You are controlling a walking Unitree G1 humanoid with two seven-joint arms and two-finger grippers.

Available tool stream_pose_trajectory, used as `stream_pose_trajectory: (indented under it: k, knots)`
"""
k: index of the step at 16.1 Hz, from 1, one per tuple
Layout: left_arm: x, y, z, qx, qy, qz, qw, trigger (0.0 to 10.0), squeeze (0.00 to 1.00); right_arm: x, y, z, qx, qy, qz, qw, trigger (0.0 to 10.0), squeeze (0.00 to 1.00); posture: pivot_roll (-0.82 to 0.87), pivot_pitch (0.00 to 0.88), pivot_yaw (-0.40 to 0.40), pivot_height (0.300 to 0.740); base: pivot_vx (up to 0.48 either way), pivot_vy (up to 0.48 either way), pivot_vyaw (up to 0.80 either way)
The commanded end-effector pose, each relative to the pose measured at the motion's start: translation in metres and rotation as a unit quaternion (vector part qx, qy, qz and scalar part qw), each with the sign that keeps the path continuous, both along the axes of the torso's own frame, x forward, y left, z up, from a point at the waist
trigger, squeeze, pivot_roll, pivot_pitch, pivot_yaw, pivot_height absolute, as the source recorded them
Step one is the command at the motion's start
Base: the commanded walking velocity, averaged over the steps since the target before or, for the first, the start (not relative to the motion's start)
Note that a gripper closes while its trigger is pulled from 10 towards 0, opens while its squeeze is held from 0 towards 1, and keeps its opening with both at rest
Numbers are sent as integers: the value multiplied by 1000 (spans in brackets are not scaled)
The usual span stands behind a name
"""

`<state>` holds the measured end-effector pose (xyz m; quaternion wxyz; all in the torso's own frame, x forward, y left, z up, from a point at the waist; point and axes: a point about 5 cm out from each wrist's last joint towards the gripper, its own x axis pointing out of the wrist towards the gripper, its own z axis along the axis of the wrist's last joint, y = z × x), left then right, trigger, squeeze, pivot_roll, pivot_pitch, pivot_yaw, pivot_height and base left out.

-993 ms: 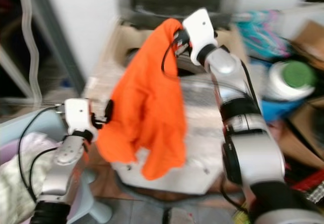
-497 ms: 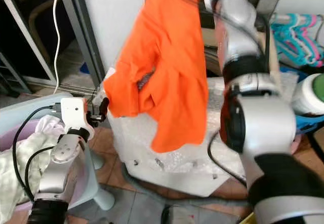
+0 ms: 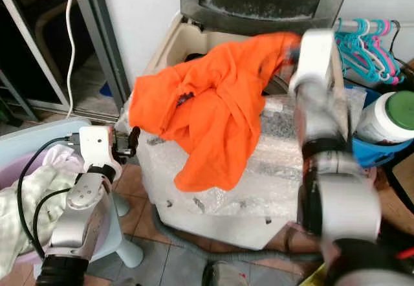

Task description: Clothes washing

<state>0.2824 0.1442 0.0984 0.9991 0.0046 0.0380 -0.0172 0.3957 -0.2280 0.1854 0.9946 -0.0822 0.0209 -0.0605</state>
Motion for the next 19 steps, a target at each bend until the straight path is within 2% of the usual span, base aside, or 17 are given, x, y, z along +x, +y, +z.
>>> stream_pose_trajectory:
  k: [1,2,3,4,5,7,9,11,12,14,15,16,18,19]
  knots:
    - [1,-1,0,6,4,-6,1000,10000,0,-1,14,16,-14,-40,78,996,10000,1000,-58,0,-14,740,0,0,0]
    - [1,0,0,6,4,-6,1000,10000,0,-3,20,12,-26,-21,124,992,10000,1000,-60,0,-12,740,0,0,0]
    - [1,0,0,7,5,-5,1000,10000,0,-8,28,2,-17,11,186,982,10000,1000,-61,0,-9,740,0,0,0]
    - [1,1,0,8,5,-6,1000,10000,0,-16,33,-3,-19,25,247,969,10000,1000,-61,0,-8,740,0,0,0]
    - [1,1,0,9,5,-7,1000,10000,0,-27,38,2,-23,6,320,947,10000,1000,-61,0,-9,740,0,0,0]
    - [0,1,0,9,6,-6,1000,10000,0,-32,40,13,-9,-18,352,936,10000,1000,-61,0,-10,740,0,0,0]
    - [0,1,-1,9,7,-6,1000,10000,0,-43,53,21,4,-31,428,903,10000,1000,-58,0,-11,740,0,0,0]
    - [0,1,-1,9,7,-5,1000,10000,0,-49,61,17,-2,-10,471,882,10000,1000,-55,0,-12,740,0,0,0]
    - [0,1,0,9,6,-4,1000,10000,0,-54,67,10,3,14,502,865,10000,1000,-53,0,-12,740,0,0,0]
    - [0,2,0,10,6,-4,1000,10000,0,-59,72,1,-18,35,523,852,10000,1000,-50,0,-12,740,0,0,0]
    - [0,2,0,10,6,-3,1000,10000,0,-57,70,-13,-55,70,504,859,10000,1000,-50,0,-12,740,0,0,0]
    - [0,2,0,10,7,-3,1000,10000,0,-54,66,-18,-85,82,485,867,10000,1000,-49,0,-13,740,0,0,0]
    - [1,2,0,10,7,-2,1000,10000,0,-37,46,-22,-112,100,391,908,10000,1000,-48,0,-14,740,0,0,0]
    - [1,2,0,10,8,-2,1000,10000,0,-33,38,-23,-119,109,357,920,10000,1000,-49,0,-14,740,0,0,0]
